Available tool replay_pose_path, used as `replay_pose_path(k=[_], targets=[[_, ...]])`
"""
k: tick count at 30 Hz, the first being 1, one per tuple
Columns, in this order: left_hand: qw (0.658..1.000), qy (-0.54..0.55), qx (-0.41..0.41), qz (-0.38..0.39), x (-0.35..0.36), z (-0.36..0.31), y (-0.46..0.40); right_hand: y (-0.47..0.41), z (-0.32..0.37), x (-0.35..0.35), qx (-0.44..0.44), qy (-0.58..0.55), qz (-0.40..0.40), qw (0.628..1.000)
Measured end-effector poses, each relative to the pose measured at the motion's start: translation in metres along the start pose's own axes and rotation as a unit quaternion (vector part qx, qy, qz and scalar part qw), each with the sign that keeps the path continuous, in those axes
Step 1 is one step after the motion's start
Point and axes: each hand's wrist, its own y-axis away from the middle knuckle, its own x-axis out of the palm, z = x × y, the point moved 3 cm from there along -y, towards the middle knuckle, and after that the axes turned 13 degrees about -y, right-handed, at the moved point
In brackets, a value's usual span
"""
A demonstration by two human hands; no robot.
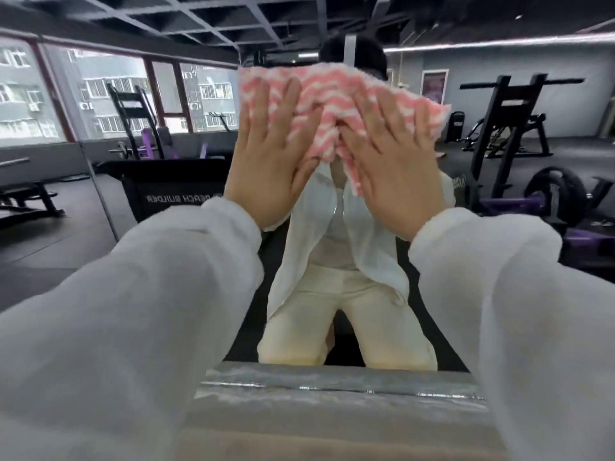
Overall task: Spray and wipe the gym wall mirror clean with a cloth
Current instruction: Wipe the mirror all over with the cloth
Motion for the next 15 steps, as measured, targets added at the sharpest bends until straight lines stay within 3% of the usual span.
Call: replay_pose_path(k=[3,8,10,13,15], targets=[[0.998,0.008,0.056,0.038,0.015,-0.016,0.052,0.053,0.009,0.030,-0.064,0.010,0.012,0.998],[0.977,0.002,0.159,0.141,0.031,-0.052,0.143,0.157,0.039,0.073,-0.112,0.035,0.123,0.985],[0.960,-0.020,0.210,0.185,0.038,-0.065,0.180,0.186,0.056,0.076,-0.113,0.004,0.206,0.972],[0.919,-0.018,0.289,0.267,0.048,-0.083,0.232,0.225,0.077,0.092,-0.164,0.026,0.399,0.902],[0.883,-0.011,0.336,0.328,0.051,-0.094,0.256,0.240,0.096,0.095,-0.141,-0.022,0.466,0.873]])
